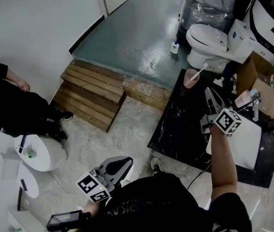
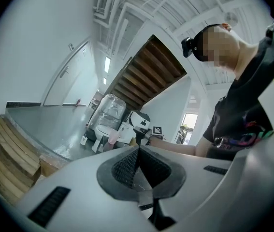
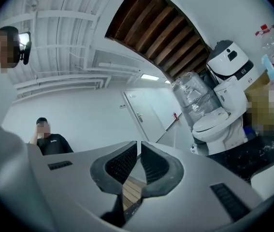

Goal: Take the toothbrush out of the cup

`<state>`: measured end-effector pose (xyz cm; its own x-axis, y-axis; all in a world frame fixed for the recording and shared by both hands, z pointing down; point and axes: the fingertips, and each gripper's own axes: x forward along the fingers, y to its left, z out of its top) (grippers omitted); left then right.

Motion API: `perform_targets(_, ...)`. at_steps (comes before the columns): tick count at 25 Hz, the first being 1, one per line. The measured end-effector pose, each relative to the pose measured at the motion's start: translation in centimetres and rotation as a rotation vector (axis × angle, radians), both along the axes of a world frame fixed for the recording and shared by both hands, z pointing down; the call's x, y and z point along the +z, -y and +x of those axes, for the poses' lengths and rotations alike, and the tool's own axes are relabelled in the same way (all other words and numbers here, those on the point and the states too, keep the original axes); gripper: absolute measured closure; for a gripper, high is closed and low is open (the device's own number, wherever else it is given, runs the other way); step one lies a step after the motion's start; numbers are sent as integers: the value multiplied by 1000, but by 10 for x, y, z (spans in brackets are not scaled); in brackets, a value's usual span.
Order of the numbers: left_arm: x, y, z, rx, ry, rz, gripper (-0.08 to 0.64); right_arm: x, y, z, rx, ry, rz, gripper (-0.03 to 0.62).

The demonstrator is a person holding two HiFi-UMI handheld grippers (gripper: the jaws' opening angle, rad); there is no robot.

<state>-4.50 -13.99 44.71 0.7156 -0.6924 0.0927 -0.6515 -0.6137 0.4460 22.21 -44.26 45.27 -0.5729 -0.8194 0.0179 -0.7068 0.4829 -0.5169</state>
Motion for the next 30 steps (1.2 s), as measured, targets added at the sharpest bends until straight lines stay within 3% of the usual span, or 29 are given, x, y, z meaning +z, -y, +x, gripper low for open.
perform_targets(11, 5, 13, 1, -93, -9, -32, 552, 42, 89, 12, 23, -91, -81, 524)
perform_targets(30, 12, 9, 4, -200, -13, -79, 552, 68, 156, 10, 26, -42, -161, 517)
